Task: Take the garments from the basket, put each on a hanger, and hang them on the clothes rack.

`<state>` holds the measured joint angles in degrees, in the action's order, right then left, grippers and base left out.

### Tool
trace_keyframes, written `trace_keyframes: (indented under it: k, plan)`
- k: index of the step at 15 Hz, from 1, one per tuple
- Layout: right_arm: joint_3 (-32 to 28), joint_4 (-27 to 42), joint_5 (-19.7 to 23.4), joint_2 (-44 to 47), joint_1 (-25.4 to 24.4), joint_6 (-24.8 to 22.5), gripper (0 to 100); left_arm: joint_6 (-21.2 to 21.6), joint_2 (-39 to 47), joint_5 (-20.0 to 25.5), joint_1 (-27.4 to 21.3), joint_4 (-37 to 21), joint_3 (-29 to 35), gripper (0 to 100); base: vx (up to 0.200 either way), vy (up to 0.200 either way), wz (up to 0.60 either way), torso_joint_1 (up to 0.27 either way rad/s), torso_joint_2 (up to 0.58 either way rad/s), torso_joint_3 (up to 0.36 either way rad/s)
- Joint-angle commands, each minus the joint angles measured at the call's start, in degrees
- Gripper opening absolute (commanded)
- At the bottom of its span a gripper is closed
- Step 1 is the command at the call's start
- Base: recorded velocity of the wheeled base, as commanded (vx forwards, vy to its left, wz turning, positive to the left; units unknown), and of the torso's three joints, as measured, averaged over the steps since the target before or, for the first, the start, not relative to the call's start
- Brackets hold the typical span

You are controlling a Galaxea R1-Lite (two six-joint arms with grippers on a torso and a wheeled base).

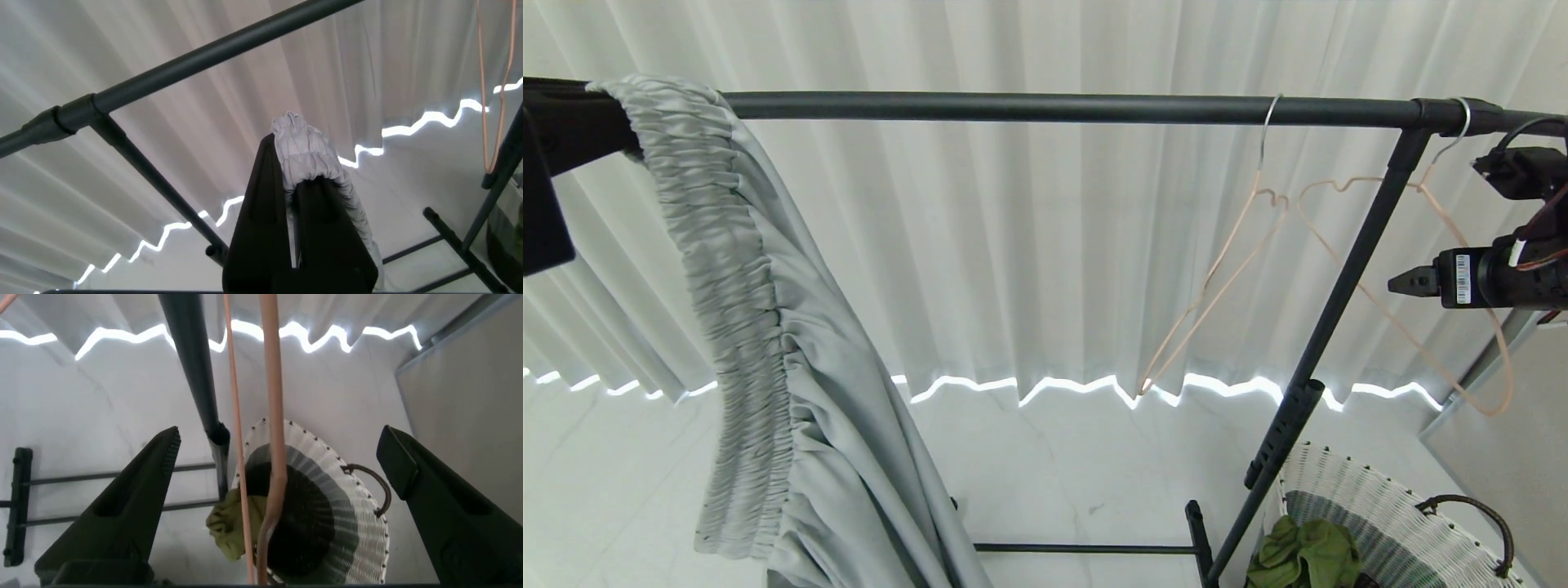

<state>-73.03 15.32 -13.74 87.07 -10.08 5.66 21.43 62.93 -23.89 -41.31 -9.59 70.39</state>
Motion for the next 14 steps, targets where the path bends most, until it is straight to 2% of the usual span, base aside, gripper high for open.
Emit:
trace_keyframes:
  k: [1, 9, 10, 14]
  plan:
    - [-1.41, 0.06, 0.03, 1.09, -0.03, -0.03, 100, 0.01, -0.09, -0.01, 0.01, 0.01, 0.01, 0, 0.0, 0.0, 0.0, 0.0, 0.0, 0.0]
    - [-2.73, 0.67, -0.06, 2.5, -0.03, 0.06, 100, 0.01, -0.09, -0.01, 0.01, 0.01, -0.43, 0, 0.0, 0.0, 0.0, 0.0, 0.0, 0.0]
    - [-2.64, 0.67, -0.06, 2.41, -0.03, 0.06, 0, 0.01, -0.09, -0.01, 0.01, 0.01, -0.43, 0, 0.0, 0.0, 0.0, 0.0, 0.0, 0.0]
    - [-2.64, 0.76, -0.06, 2.32, -0.03, 0.06, 0, 0.01, -0.09, -0.01, 0.01, 0.01, -0.43, 0, 0.0, 0.0, 0.0, 0.0, 0.0, 0.0]
